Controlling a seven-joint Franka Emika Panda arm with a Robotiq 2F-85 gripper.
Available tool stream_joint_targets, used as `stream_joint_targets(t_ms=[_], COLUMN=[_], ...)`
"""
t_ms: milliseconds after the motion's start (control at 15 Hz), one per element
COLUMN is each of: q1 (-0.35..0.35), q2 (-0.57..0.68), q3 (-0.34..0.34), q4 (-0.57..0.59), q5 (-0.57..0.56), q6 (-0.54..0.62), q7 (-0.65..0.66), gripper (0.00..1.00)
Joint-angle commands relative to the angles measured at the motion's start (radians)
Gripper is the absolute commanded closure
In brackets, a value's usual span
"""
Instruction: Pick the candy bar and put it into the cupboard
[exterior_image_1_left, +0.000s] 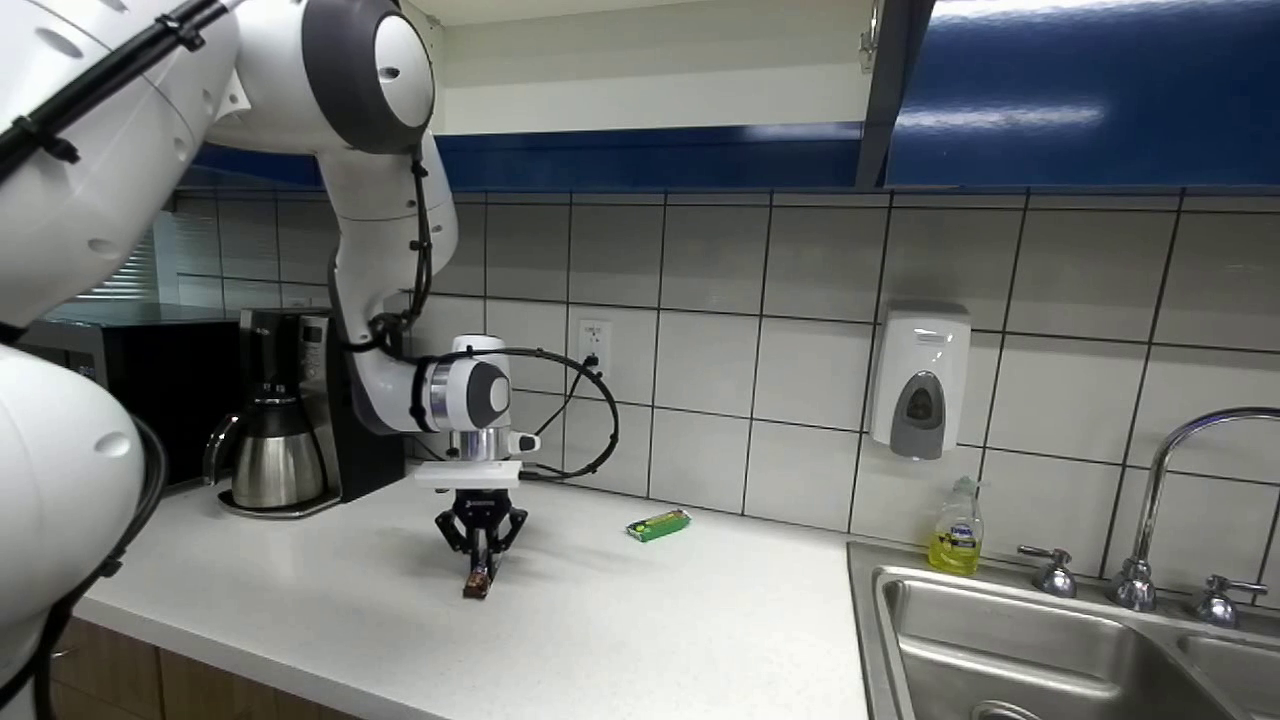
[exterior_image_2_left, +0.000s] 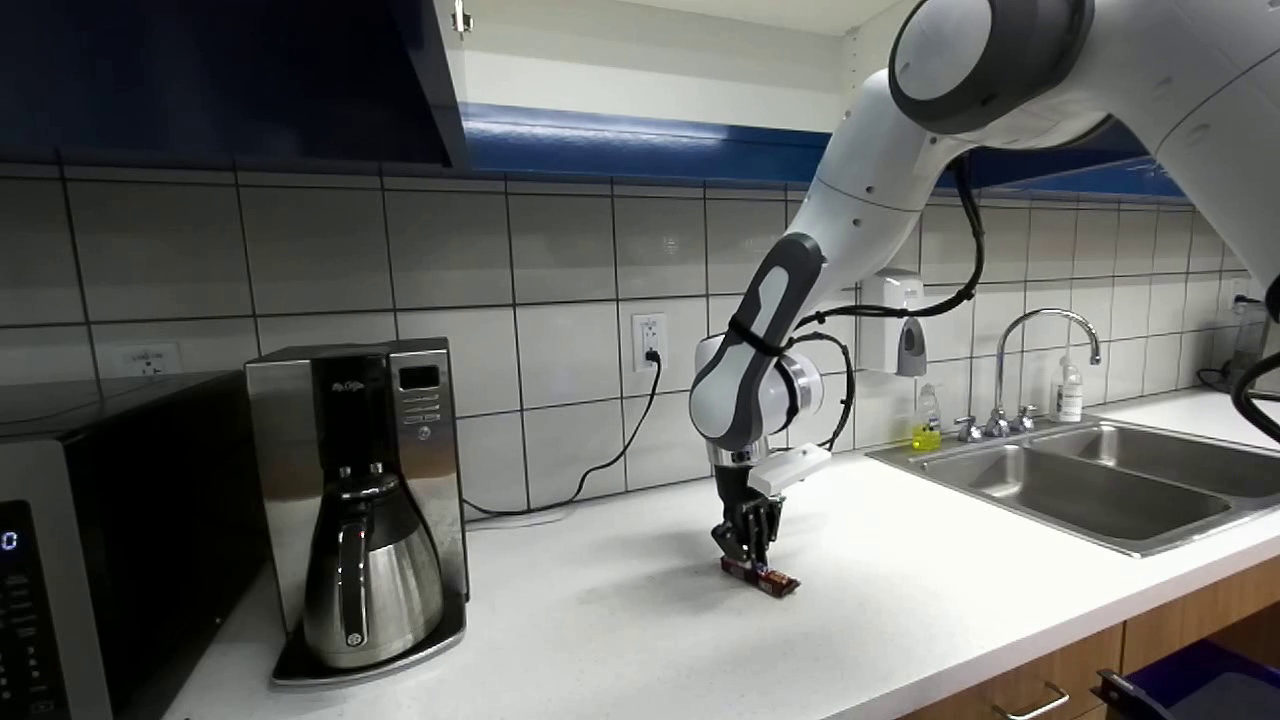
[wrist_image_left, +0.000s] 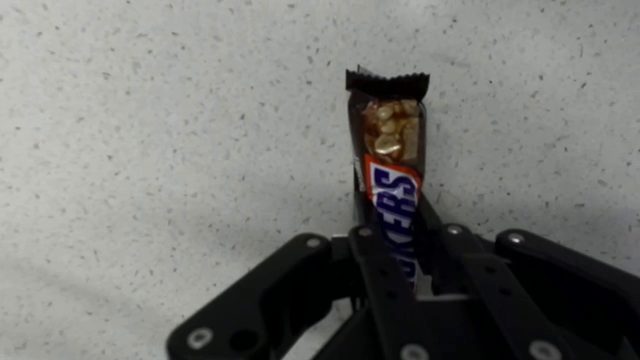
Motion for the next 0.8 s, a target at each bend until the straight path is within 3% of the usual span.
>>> stream_joint_targets(t_ms=[0, 733], q1=[-0.008, -0.054], q2=[0.018, -0.131], q3=[0.020, 0.057], q4=[0.033, -0.092], q5=[0.002, 0.172], q6=[-0.046, 0.077], q7=[-0.002, 0.020], gripper=[0.95, 0.95])
